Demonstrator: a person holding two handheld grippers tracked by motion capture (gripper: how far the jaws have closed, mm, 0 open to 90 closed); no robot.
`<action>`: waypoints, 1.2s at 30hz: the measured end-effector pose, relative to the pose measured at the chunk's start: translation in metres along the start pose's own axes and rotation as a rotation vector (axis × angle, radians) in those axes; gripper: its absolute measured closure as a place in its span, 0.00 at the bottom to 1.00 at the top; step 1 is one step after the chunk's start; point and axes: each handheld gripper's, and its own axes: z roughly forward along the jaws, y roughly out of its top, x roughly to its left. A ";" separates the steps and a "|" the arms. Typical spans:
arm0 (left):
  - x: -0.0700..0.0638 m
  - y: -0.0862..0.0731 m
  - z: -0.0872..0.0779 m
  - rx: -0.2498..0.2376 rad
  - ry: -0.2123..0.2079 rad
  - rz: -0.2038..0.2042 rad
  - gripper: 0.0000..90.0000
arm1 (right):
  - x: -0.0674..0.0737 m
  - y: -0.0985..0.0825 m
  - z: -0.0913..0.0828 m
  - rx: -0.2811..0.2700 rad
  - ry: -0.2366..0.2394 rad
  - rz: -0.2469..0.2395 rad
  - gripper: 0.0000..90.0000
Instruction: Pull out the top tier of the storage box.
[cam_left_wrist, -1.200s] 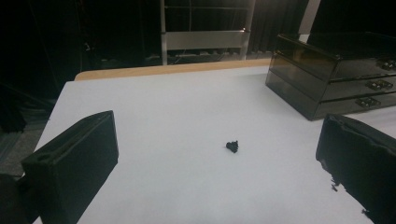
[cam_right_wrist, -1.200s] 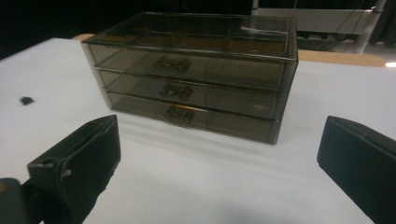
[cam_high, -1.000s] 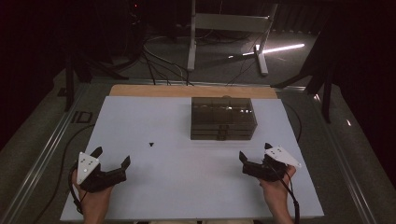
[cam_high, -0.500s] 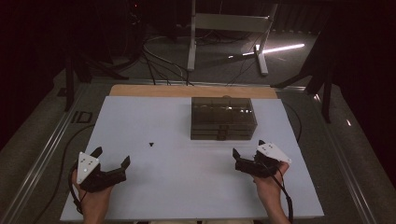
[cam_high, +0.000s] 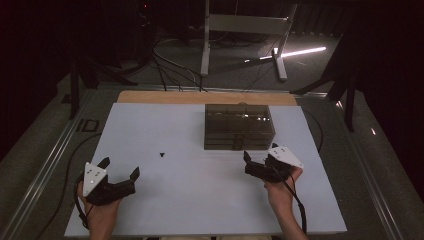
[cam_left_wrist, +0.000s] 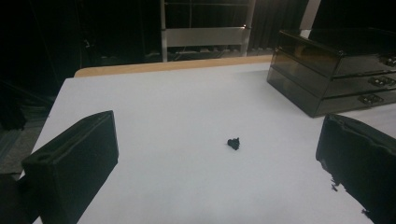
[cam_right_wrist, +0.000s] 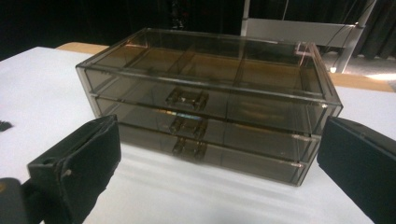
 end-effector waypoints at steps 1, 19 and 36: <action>0.000 0.000 0.000 0.000 0.000 0.000 0.00 | 0.000 0.000 0.000 0.000 0.000 0.000 0.00; 0.001 0.000 0.001 0.001 -0.003 -0.006 0.00 | 0.011 0.007 0.016 -0.033 -0.024 0.013 0.00; 0.001 0.000 0.000 -0.004 -0.006 -0.008 0.00 | 0.022 0.009 0.034 -0.063 -0.049 0.010 0.00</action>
